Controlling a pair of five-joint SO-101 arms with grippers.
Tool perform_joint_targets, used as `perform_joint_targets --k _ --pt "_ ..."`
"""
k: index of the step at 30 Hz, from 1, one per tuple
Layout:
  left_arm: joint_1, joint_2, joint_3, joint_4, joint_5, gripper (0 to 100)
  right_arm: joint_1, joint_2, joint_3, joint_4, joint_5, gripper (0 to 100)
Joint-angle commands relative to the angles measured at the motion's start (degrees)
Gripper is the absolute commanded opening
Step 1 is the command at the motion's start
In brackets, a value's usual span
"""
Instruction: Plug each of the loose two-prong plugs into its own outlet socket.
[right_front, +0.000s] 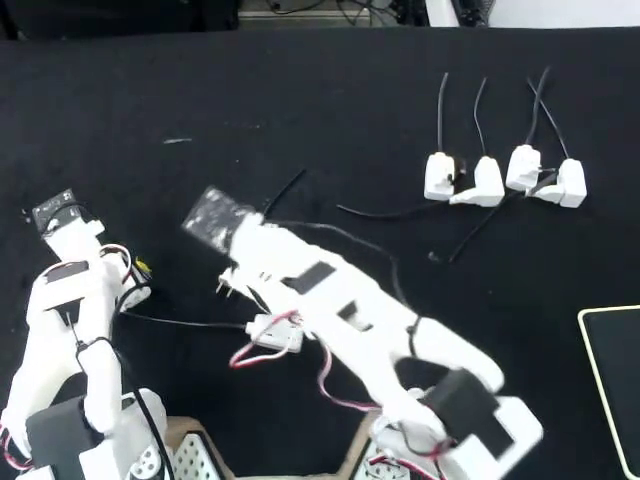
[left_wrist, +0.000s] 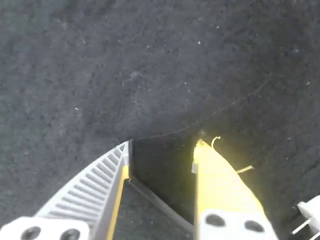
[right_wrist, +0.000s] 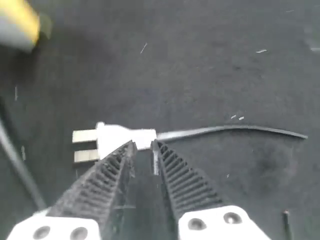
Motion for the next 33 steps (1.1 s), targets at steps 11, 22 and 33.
perform_joint_targets --k 11,22,33 --pt "2.2 -0.3 -1.6 -0.6 0.5 21 -1.5 11.1 -15.0 15.9 5.5 21.6" --pt "2.2 -0.3 -1.7 -0.6 0.5 21 13.3 11.7 -23.3 10.0 -25.7 21.7" --pt "2.2 -0.3 -1.5 -0.5 0.5 21 10.6 22.8 -22.7 -12.5 -38.6 7.4"
